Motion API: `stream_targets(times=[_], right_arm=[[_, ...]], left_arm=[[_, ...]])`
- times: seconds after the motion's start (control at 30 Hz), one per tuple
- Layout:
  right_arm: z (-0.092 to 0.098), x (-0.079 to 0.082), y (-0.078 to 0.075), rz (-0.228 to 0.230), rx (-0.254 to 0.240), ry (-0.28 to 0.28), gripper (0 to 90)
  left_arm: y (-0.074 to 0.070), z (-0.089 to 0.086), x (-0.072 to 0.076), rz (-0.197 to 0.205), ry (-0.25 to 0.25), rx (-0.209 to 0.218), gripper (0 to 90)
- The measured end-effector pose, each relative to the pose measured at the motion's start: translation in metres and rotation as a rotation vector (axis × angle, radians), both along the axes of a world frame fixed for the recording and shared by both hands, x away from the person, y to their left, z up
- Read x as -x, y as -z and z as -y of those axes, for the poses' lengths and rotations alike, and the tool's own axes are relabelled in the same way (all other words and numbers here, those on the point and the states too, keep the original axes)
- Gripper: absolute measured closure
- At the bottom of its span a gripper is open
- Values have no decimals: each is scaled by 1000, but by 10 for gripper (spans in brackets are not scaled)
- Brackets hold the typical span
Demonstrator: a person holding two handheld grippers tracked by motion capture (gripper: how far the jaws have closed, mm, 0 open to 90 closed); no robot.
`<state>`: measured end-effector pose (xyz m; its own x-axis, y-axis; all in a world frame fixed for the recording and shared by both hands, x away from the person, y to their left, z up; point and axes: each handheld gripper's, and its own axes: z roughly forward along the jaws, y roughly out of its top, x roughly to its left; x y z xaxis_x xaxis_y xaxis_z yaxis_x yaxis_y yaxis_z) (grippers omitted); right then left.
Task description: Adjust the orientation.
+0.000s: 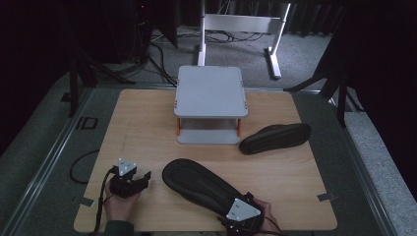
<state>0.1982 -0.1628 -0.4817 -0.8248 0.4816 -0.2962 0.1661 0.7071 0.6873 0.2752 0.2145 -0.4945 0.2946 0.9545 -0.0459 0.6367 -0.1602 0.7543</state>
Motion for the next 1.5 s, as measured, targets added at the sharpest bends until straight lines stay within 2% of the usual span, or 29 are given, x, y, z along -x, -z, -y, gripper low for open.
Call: stream_targets(times=[0.03,0.07,0.13,0.23,0.33,0.47,0.5,0.57,0.63,0.8,0.9,0.97,1.03,1.13,1.3,1.4,1.5], right_arm=[[0,-1,1,6,10,11,198],[1,-2,2,-9,11,16,219],[3,-5,3,-44,-10,41,230],[4,-8,1,-65,-31,53,235],[8,-10,-3,-84,-88,72,250],[22,-18,-12,-118,-190,118,318],[26,-21,-15,-132,-230,137,340],[33,-25,-21,-126,-270,170,382],[37,-29,-25,-105,-283,205,407],[42,-41,-31,-103,-303,211,424],[43,-45,-32,-109,-297,202,420],[46,-49,-32,-140,-329,225,430],[51,-55,-32,-176,-372,253,450],[55,-64,-34,-221,-423,285,456],[52,-70,-41,-197,-410,297,501],[53,-74,-43,-193,-412,302,504],[54,-75,-43,-193,-419,304,504]], left_arm=[[0,0,0,0,0,1,408],[0,0,0,0,1,0,408],[0,1,0,0,0,1,408],[0,0,0,1,-1,1,408],[0,0,0,0,-1,1,408],[0,1,-1,0,-1,2,407],[1,1,-1,0,-2,3,407],[0,1,0,0,-3,2,407],[0,1,0,0,-2,2,407],[0,0,0,5,0,0,407],[-2,0,1,22,-1,17,408],[-4,1,2,31,11,22,409],[-7,3,4,47,29,30,410],[-15,10,10,95,83,35,417],[-24,34,14,130,197,23,420],[-25,57,17,132,280,11,420],[-22,74,19,121,335,-2,413]])
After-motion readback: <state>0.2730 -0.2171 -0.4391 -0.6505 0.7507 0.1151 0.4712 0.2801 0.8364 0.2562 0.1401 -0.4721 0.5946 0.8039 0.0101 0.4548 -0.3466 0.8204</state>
